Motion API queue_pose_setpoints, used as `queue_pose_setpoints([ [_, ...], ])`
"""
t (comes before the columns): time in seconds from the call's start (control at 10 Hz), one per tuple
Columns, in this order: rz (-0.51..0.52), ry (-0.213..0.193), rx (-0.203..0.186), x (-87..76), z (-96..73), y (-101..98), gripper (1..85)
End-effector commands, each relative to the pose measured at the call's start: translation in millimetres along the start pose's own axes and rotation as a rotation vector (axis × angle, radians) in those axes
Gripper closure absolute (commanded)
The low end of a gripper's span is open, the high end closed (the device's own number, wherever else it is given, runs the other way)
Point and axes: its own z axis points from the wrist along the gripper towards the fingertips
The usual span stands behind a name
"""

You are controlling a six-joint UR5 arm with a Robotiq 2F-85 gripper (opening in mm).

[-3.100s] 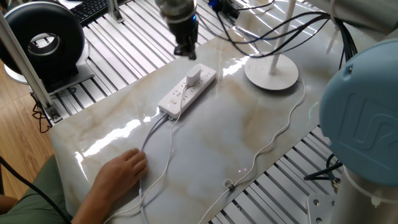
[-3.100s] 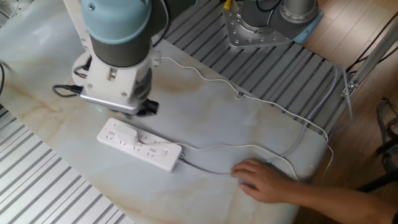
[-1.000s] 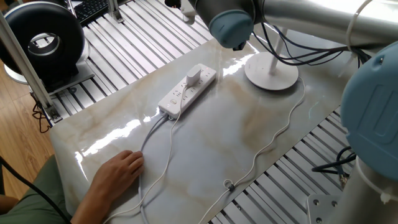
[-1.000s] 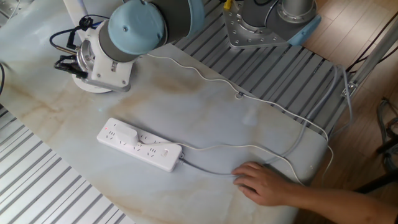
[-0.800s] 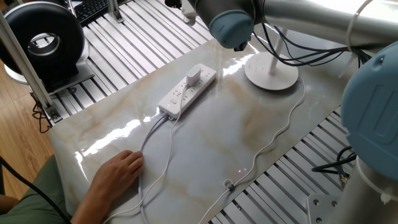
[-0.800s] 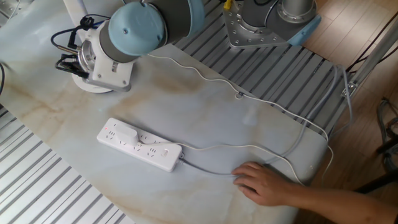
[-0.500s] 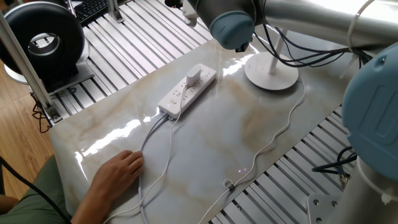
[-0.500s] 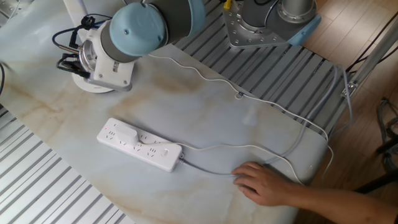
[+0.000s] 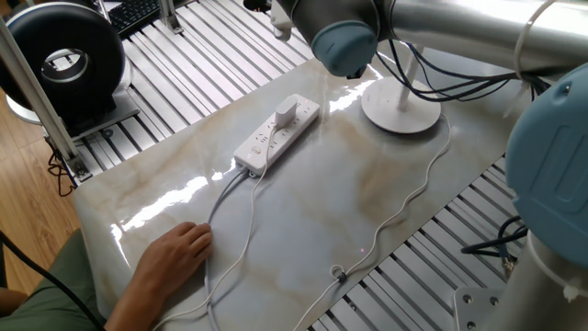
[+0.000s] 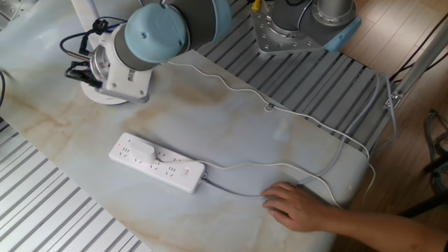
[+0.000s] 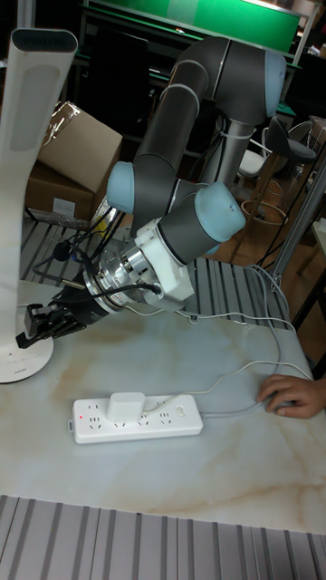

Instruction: Plug in the power cord of the desk lamp, turn on the socket, and light up the desk lamp

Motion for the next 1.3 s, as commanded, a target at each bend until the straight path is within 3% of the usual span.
queue_pose_setpoints([
  [0.0,0.052,0.054,-0.033,14.8,0.5,8.2,84.7],
  [0.1,0.085,0.096,-0.036,25.5,-0.3,9.6,84.7],
  [0.4,0.116,0.161,-0.04,41.9,-2.5,11.8,84.7],
  [0.6,0.147,0.228,-0.059,58.2,-6.1,18.5,84.7],
  [0.7,0.154,0.221,-0.074,56.3,-6.0,22.5,84.7],
  [0.9,0.136,0.192,-0.061,49.3,-4.2,18.3,84.7],
  [1.0,0.12,0.171,-0.006,47.8,5.2,1.5,84.7],
  [1.2,0.102,0.141,0.033,39.5,17.9,-18.4,84.7],
])
